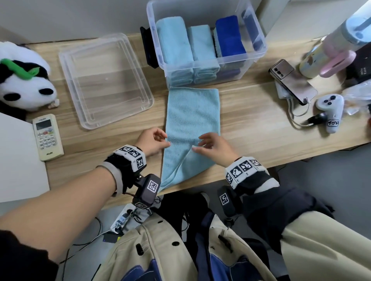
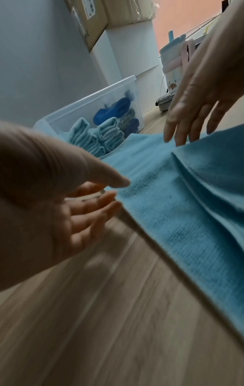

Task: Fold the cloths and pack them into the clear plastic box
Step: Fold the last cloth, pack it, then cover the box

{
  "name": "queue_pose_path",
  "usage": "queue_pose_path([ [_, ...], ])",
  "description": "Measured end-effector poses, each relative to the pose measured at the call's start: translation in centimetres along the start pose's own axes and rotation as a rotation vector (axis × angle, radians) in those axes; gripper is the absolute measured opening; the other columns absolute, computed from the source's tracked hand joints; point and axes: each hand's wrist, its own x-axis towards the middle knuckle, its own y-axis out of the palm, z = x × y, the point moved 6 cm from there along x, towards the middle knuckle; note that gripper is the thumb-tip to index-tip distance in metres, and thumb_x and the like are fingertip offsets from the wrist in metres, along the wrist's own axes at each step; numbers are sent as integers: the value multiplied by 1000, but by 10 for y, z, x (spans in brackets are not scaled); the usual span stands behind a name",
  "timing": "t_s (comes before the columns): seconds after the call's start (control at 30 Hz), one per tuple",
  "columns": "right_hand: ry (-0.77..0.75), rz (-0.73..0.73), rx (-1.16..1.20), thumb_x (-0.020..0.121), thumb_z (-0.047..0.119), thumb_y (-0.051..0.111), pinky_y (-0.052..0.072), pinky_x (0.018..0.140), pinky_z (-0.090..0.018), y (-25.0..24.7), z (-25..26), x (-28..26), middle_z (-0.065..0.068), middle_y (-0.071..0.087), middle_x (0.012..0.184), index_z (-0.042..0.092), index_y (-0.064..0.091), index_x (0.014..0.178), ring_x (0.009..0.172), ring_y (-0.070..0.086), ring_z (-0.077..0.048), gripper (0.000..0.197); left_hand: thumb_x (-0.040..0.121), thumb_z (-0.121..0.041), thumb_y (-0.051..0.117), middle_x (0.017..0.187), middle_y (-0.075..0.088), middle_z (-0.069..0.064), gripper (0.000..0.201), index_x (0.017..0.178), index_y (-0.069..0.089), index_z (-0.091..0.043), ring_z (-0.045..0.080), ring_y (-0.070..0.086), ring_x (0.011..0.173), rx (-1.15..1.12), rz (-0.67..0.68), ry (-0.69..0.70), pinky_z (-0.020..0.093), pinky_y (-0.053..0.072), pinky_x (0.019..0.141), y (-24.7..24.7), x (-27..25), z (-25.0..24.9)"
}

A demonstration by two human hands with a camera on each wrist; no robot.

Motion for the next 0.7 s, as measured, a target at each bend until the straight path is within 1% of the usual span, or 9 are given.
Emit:
queue_pose_path([
  [0.07,-22,141,-180,72,27,79,44,76,-20,13,-1,-1,-1,60,97,9,59,115,84,54,-10,49,77,3,69,71,60,4,23,74,56,-16,-7,59,49,-73,123,26,4,45,54,4,-9,0],
  [0.13,-20,228,-329,74,25,77,42,63,-19,16,-3,-3,-3,59,85,6,65,106,77,53,-14,39,80,0,68,81,65,7,16,79,60,-15,-5,64,58,-132,228,24,8,51,60,8,-17,2],
  [0.2,-21,348,-331,76,24,75,35,54,-25,18,-5,-6,-9,52,69,-2,67,94,63,48,-19,32,83,-6,65,86,67,6,9,84,62,-15,-1,67,65,-146,324,11,13,54,65,16,-24,6],
  [0.27,2,399,-208,78,17,73,34,57,-25,14,-7,-12,-6,50,66,4,66,84,63,45,-17,16,86,-20,62,89,69,-1,3,88,63,-17,1,68,71,-101,425,-33,16,54,71,26,-31,12],
  [0.3,9,391,-132,80,14,71,35,60,-21,10,-7,-15,0,52,68,13,64,80,65,46,-11,7,86,-31,60,92,69,-4,14,91,64,-19,2,68,75,-72,467,-54,18,52,76,29,-35,14],
  [0.37,50,347,30,84,12,67,35,67,-16,2,-14,-18,6,53,73,23,58,76,73,48,-7,16,82,-51,53,99,67,-5,40,99,66,-17,3,64,85,-14,476,-92,18,48,83,30,-40,17],
  [0.43,117,299,210,84,12,65,35,75,-21,-5,-26,-21,5,56,79,25,58,75,82,51,-11,18,90,-47,45,105,62,-8,44,108,65,-12,3,58,95,-4,401,-126,14,43,84,25,-39,19],
  [0.57,157,186,359,83,13,66,39,93,-39,-14,-43,-23,-7,61,95,21,61,84,98,54,-23,8,88,-24,60,92,66,-12,17,102,65,-15,-5,60,79,-86,437,-98,3,46,72,25,-41,23],
  [0.7,160,52,358,84,23,66,42,87,-33,-20,-50,-24,-2,61,94,23,59,86,94,56,-18,8,83,-9,66,90,66,-4,16,97,63,-2,-5,60,76,-6,360,-22,7,44,76,19,-35,25],
])
